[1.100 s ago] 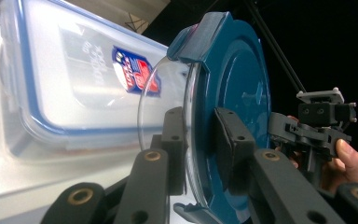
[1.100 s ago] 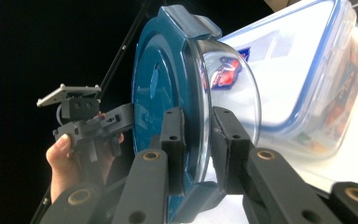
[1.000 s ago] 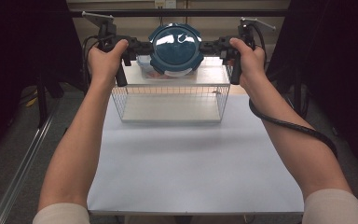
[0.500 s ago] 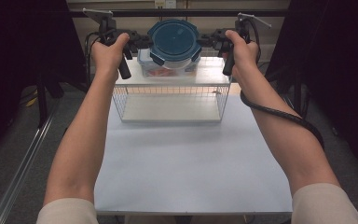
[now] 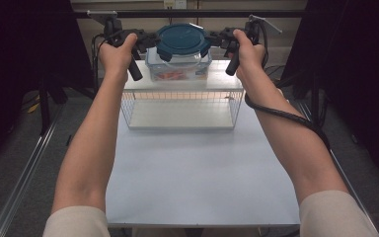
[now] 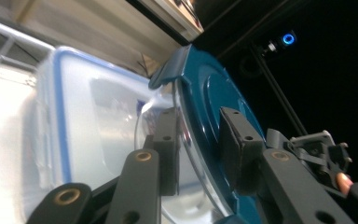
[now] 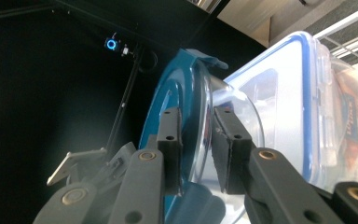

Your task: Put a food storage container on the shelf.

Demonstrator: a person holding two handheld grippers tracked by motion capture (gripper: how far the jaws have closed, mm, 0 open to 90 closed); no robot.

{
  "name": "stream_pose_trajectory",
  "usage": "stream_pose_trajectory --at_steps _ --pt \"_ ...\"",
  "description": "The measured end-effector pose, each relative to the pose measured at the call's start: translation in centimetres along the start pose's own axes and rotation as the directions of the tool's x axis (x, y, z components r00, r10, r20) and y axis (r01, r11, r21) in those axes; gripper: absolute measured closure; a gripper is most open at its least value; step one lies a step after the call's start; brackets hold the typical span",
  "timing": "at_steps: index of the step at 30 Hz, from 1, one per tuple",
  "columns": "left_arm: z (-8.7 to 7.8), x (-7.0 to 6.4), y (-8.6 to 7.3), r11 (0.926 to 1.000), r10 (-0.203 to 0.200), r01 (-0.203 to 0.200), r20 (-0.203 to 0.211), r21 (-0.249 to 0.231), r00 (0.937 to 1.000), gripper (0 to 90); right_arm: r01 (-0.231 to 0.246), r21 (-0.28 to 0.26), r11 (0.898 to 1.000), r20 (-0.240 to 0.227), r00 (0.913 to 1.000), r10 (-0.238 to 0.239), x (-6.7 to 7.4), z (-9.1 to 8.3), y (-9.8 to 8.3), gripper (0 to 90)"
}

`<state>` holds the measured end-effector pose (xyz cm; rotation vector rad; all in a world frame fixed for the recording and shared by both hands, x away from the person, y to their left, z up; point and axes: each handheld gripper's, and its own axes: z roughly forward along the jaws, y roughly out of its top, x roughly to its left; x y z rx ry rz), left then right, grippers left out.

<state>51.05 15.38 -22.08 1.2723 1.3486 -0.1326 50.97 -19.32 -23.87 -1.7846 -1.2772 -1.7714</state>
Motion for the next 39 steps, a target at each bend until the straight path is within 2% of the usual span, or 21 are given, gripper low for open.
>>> stream_pose_trajectory --at_steps 1,2,6,7,8,10,14,23,28,31,35,39 --pt "0.1 0.0 0.0 0.9999 0.003 -0.003 -0.004 -0.012 1.0 69.1 -0.001 -0.006 1.0 -0.001 1.0 0.001 -0.1 0.1 0.0 73.7" --pt "0.0 0.0 0.1 0.9999 0.015 -0.015 -0.01 -0.004 0.9998 69.1 -0.008 -0.016 1.0 -0.011 0.9999 0.008 -0.1 0.2 0.0 73.7" --pt "-0.1 0.1 0.1 0.9998 0.018 -0.018 -0.004 -0.01 0.9998 68.8 0.011 -0.039 0.999 -0.001 0.9999 -0.011 -0.2 0.6 -0.2 73.8" --pt "-0.2 0.1 0.0 0.9996 0.025 -0.025 -0.01 -0.01 0.9996 68.7 0.0 -0.036 0.999 0.0 1.0 0.0 0.0 0.6 -0.2 73.7" --pt "-0.3 0.0 0.0 0.9994 0.032 -0.032 -0.019 -0.014 0.9993 68.6 0.018 -0.041 0.999 0.006 0.9998 -0.018 0.1 0.7 -0.3 73.7" --pt "-0.6 -0.2 -0.1 0.9986 0.051 -0.052 -0.018 -0.012 0.9985 68.1 0.018 -0.047 0.999 0.009 0.9998 -0.018 0.2 0.7 -0.4 73.8" --pt "-1.1 -0.3 -0.6 0.9984 0.056 -0.056 -0.007 -0.009 0.9984 68.1 0.045 -0.065 0.997 0.016 0.9989 -0.044 0.2 0.8 -0.6 73.6" --pt "-1.5 -1.0 -1.2 0.9973 0.073 -0.073 -0.028 0.005 0.9969 66.0 0.066 -0.078 0.995 0.019 0.9977 -0.065 0.4 0.6 -1.2 72.9" --pt "-1.4 -0.9 -1.0 0.9989 0.046 -0.046 -0.029 -0.003 0.9985 67.0 0.086 -0.087 0.992 0.045 0.9956 -0.082 0.7 0.8 -1.2 72.7" --pt "-1.4 -0.6 -0.8 0.9988 0.049 -0.049 -0.022 -0.001 0.9985 67.9 0.093 -0.089 0.992 0.06 0.9944 -0.088 0.8 1.0 -1.1 72.8" --pt "-0.9 -0.3 -0.5 0.9989 0.039 -0.04 -0.022 -0.026 0.999 68.3 0.078 -0.095 0.992 0.048 0.9961 -0.074 0.6 1.2 -0.9 73.0" --pt "-0.5 0.1 -0.1 0.9992 0.019 -0.019 -0.013 -0.035 0.9997 68.8 0.096 -0.107 0.99 0.059 0.9942 -0.09 0.6 1.6 -0.7 72.7"
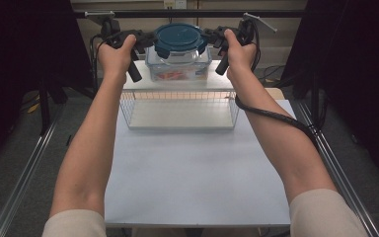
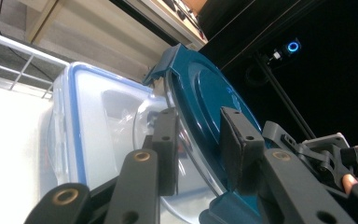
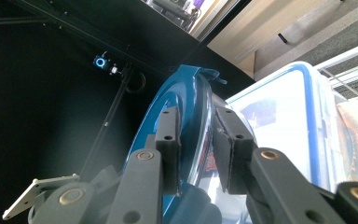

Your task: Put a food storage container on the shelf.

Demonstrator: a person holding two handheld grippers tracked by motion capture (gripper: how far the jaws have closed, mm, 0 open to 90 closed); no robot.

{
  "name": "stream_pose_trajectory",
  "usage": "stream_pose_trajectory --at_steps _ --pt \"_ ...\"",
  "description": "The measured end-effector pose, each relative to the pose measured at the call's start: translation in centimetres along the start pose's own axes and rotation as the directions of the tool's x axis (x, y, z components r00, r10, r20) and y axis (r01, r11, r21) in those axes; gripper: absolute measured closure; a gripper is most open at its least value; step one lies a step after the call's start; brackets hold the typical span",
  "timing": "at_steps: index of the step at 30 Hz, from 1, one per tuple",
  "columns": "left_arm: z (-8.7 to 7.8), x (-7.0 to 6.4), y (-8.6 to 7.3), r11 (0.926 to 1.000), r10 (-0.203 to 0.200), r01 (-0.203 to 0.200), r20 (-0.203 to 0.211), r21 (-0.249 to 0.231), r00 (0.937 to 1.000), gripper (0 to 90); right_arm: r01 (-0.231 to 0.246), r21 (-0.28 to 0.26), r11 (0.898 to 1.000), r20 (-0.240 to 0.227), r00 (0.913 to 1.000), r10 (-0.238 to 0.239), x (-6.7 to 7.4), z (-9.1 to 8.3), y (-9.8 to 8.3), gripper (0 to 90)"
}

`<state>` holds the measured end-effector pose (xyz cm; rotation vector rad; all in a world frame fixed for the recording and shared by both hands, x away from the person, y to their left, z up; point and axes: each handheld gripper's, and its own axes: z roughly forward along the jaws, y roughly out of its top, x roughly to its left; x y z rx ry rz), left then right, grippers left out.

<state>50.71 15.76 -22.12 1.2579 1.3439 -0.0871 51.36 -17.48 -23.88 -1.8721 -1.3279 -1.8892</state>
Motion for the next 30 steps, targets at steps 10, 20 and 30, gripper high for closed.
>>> stream_pose_trajectory --at_steps 10,20,30 --pt "0.8 1.0 0.3 0.9986 -0.001 0.002 0.02 -0.054 0.9998 68.6 -0.002 -0.01 1.0 -0.002 1.0 0.002 -0.1 1.1 0.5 72.2" --pt "-0.1 0.5 -0.6 0.9972 0.065 -0.064 0.02 -0.039 0.9977 55.0 0.055 0.0 0.999 -0.045 0.9975 -0.054 0.2 -0.2 -0.5 60.4" --pt "-1.6 -0.2 -2.8 0.9976 0.069 -0.069 0.049 -0.011 0.9964 45.4 0.051 0.017 0.999 -0.087 0.995 -0.05 -0.4 -2.7 -2.2 48.4"
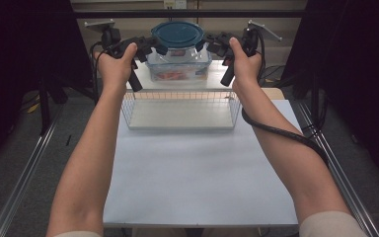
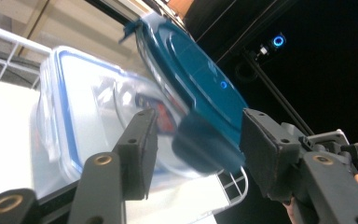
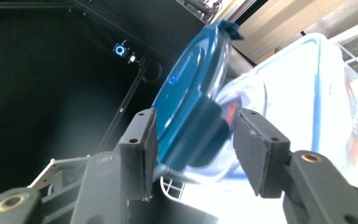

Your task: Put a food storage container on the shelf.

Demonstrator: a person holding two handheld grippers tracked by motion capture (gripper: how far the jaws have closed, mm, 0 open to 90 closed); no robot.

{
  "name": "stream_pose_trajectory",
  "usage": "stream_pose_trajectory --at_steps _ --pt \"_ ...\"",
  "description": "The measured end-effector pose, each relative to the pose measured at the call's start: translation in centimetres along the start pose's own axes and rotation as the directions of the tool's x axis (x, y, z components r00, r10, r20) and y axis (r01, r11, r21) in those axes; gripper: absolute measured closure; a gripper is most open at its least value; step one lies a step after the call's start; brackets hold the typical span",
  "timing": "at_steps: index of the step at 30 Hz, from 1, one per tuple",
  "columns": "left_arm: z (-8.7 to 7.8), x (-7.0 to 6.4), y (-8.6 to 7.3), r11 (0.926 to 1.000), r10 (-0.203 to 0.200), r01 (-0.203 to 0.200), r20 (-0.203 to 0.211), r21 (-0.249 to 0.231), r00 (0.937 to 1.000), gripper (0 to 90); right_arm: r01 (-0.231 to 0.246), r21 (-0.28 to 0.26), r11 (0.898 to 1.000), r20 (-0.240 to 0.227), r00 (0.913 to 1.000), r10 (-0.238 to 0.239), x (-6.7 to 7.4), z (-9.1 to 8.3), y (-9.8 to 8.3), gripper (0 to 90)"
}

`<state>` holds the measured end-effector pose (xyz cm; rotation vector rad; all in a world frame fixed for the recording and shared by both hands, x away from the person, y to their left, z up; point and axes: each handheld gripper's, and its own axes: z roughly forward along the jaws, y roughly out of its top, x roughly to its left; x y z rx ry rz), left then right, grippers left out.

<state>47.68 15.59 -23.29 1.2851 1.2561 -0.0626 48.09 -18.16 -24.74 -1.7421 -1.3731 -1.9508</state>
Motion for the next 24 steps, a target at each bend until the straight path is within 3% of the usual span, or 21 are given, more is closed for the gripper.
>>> stream_pose_trajectory --at_steps 11,24 --pt "-0.7 -0.7 -2.4 0.9992 0.035 -0.035 0.01 0.018 0.9993 33.2 0.031 0.005 0.999 -0.012 0.9994 -0.031 0.1 -2.4 -1.6 40.9" --pt "-1.3 -0.5 -4.6 0.9976 0.069 -0.069 0.015 0.011 0.9975 19.0 0.083 0.029 0.996 -0.028 0.9963 -0.082 -1.0 -3.5 -4.0 25.5"
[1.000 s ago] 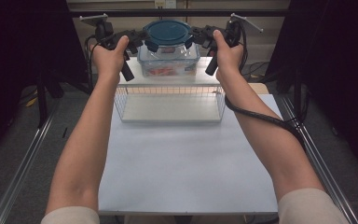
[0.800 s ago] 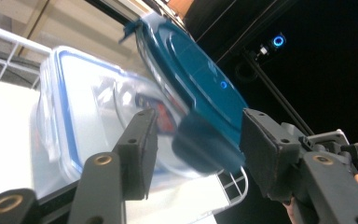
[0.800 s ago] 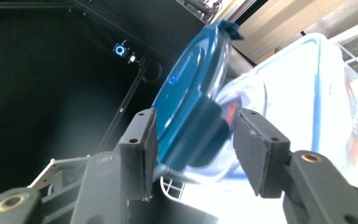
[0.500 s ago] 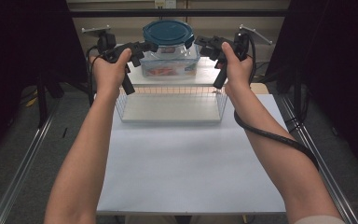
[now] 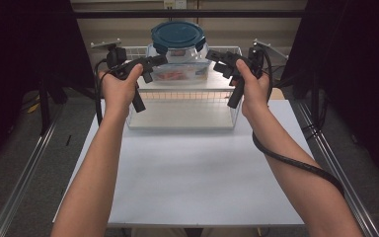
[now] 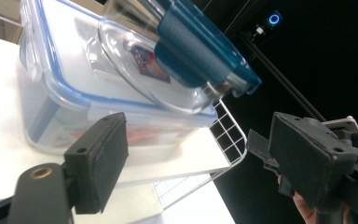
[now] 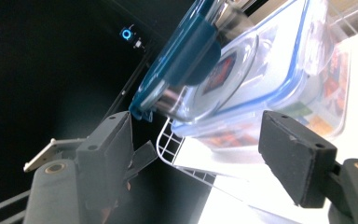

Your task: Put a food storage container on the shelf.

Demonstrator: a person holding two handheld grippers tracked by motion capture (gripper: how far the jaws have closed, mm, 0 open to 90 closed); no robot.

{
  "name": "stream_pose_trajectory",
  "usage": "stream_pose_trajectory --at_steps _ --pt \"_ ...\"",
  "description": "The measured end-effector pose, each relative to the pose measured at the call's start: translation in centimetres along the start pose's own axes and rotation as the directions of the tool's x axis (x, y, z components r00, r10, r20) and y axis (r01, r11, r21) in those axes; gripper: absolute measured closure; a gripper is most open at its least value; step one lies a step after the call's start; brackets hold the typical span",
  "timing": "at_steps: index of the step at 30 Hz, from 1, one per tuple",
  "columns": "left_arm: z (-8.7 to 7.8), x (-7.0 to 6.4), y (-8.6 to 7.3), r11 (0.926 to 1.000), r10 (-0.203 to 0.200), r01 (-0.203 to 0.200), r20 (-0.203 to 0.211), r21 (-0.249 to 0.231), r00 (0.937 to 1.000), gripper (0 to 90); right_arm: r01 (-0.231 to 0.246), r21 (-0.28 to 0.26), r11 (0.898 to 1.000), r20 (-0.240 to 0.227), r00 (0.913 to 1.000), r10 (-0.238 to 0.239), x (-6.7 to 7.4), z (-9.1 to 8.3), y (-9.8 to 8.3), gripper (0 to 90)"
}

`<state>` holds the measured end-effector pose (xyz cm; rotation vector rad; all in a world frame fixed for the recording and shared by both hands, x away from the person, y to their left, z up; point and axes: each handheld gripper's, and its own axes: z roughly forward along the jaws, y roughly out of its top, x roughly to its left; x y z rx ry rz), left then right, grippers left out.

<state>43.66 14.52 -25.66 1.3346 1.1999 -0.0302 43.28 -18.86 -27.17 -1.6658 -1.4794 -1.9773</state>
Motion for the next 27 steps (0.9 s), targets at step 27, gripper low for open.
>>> stream_pose_trajectory --at_steps 27 --pt "-0.4 0.6 -3.4 0.9995 0.012 -0.012 0.023 0.028 0.9997 5.7 0.003 0.058 0.998 -0.051 0.9987 0.0 -2.4 -2.6 -3.4 17.6"
